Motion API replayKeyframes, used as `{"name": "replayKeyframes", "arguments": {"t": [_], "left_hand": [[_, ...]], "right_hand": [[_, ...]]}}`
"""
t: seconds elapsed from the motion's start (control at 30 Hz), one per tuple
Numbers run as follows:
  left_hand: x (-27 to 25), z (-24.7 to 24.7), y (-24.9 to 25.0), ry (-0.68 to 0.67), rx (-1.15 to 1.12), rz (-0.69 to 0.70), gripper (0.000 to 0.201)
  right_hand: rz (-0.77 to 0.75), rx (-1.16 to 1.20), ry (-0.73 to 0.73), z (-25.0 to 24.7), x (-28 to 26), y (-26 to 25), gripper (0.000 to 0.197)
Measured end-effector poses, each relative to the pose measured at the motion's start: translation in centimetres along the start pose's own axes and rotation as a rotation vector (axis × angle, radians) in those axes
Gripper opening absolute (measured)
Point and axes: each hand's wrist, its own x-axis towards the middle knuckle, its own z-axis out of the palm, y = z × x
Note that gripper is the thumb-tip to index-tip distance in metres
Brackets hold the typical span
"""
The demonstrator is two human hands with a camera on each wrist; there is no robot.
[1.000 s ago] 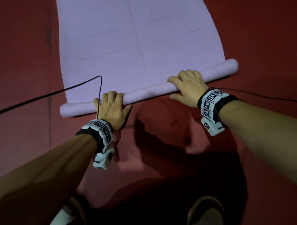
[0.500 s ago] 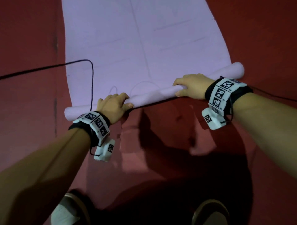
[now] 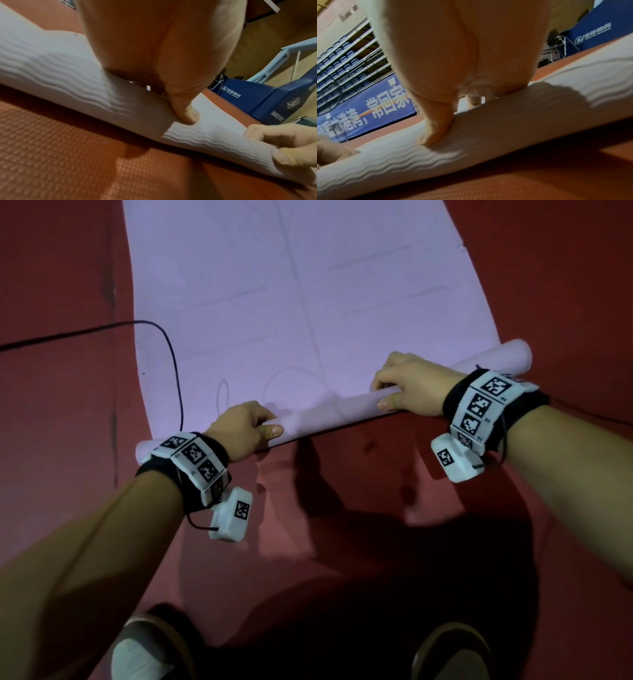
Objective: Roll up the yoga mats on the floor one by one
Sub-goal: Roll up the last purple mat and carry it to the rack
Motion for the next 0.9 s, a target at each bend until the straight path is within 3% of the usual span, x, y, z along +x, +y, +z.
{"name": "replayKeyframes", "arguments": {"t": [0.23, 0.4, 0.6, 0.77, 0.9], "left_hand": [[0.0, -0.1, 0.4, 0.121, -0.041, -0.015, 0.010], [-0.6, 1.4, 0.3, 0.328, 0.140, 0.054, 0.015], [-1.6, 1.8, 0.0, 0.347, 0.326, 0.130, 0.045], [-1.1, 1.4, 0.0, 0.357, 0.343, 0.146, 0.038], [-0.6, 0.9, 0.1, 0.328, 0.392, 0.153, 0.032]], "right_hand": [[0.034, -0.029, 0.140, -0.1, 0.5, -0.3, 0.029], [0.034, 0.026, 0.184, 0.2, 0.4, -0.6, 0.023], [0.075, 0.054, 0.190, 0.3, 0.7, -0.2, 0.021], [-0.010, -0.001, 0.292, 0.6, 0.3, -0.6, 0.022], [-0.047, -0.173, 0.368, 1.3, -0.7, -0.8, 0.024]]}}
